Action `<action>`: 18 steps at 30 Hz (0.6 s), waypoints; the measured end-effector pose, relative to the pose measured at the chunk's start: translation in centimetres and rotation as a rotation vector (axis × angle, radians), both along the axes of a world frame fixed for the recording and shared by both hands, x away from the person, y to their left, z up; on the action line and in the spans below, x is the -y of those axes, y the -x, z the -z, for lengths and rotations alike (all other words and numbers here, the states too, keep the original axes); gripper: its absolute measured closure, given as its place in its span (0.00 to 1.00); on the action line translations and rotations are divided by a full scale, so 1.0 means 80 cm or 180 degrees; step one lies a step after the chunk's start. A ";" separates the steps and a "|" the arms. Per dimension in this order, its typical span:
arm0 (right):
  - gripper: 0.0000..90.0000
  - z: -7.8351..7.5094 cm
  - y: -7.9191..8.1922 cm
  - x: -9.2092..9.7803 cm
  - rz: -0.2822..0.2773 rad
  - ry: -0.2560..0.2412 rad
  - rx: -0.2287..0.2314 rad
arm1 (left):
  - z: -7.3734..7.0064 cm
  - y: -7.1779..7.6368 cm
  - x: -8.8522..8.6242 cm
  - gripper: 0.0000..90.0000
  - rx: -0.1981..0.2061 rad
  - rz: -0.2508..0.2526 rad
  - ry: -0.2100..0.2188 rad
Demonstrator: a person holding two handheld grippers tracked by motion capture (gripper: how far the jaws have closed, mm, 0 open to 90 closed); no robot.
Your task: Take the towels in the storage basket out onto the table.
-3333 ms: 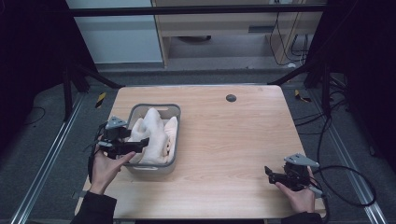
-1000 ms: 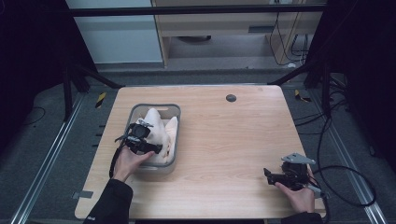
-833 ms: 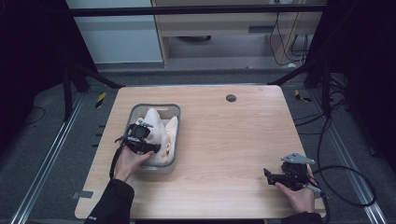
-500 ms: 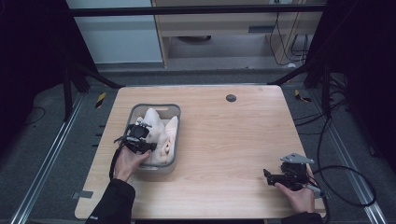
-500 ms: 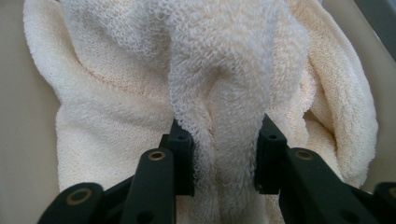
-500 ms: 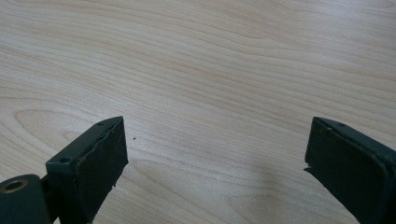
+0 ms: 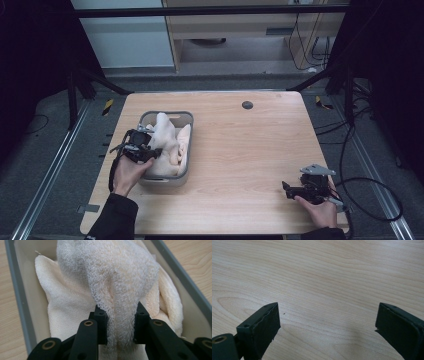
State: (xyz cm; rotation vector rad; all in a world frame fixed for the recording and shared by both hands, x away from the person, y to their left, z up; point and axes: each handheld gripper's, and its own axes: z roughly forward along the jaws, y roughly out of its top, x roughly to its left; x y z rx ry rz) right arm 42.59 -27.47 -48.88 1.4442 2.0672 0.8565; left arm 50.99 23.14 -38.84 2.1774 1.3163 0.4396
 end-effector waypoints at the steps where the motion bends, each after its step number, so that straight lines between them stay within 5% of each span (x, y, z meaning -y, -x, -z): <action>1: 0.06 0.000 0.000 0.000 0.0005 -0.0003 -0.0001 | -0.010 0.005 -0.003 0.79 0.0064 0.0013 0.0038; 18: 0.06 0.000 0.000 0.000 0.0003 0.0010 -0.0021 | -0.085 0.028 -0.018 0.79 0.0431 0.0027 0.0303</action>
